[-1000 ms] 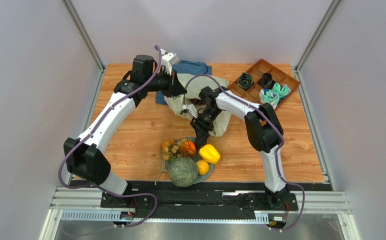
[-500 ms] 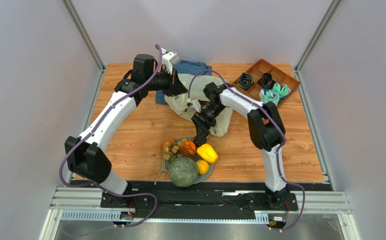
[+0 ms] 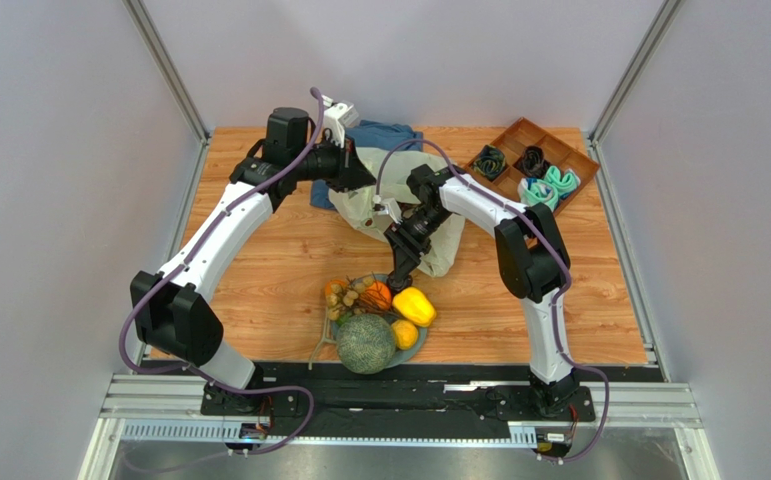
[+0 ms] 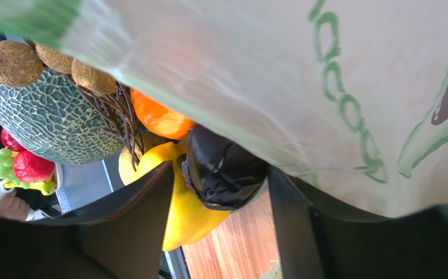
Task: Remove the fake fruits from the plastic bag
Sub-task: Place the fake fruit on the plate.
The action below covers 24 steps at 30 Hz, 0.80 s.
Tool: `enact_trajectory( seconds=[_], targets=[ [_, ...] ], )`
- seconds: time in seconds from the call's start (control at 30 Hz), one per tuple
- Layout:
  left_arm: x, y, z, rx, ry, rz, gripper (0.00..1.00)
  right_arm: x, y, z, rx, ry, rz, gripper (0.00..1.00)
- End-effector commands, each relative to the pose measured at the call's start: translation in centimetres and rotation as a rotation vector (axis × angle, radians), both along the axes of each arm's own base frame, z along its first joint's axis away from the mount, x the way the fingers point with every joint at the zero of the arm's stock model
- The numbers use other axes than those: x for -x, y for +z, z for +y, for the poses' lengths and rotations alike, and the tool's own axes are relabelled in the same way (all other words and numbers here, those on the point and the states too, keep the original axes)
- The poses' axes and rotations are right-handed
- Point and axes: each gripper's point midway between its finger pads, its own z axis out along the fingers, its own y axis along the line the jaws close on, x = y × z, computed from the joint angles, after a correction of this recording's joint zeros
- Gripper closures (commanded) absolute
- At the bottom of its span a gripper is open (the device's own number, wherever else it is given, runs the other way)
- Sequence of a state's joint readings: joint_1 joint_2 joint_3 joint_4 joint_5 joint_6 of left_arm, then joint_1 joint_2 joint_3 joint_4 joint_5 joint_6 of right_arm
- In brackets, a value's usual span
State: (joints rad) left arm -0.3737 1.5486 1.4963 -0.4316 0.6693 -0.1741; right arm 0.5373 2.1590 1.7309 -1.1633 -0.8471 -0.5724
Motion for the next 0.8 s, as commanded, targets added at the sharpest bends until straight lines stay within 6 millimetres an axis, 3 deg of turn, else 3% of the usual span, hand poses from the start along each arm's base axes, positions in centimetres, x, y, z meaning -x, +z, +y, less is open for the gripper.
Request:
enact_trajectory(
  seconds=[0.0, 0.13, 0.77],
  targets=[
    [-0.1, 2.5, -0.5, 0.041, -0.018, -0.065, 1.00, -0.7, 0.5, 0.5, -0.027, -0.015, -0.021, 0.45],
    [0.1, 2.6, -0.5, 0.041, -0.019, -0.067, 1.00, -1.0, 0.2, 0.8, -0.028, -0.043, -0.014, 0.57],
    [0.4, 2.2, -0.4, 0.042, -0.020, -0.059, 1.00, -1.1, -1.4, 1.2, 0.007, -0.073, -0.021, 0.59]
  ],
)
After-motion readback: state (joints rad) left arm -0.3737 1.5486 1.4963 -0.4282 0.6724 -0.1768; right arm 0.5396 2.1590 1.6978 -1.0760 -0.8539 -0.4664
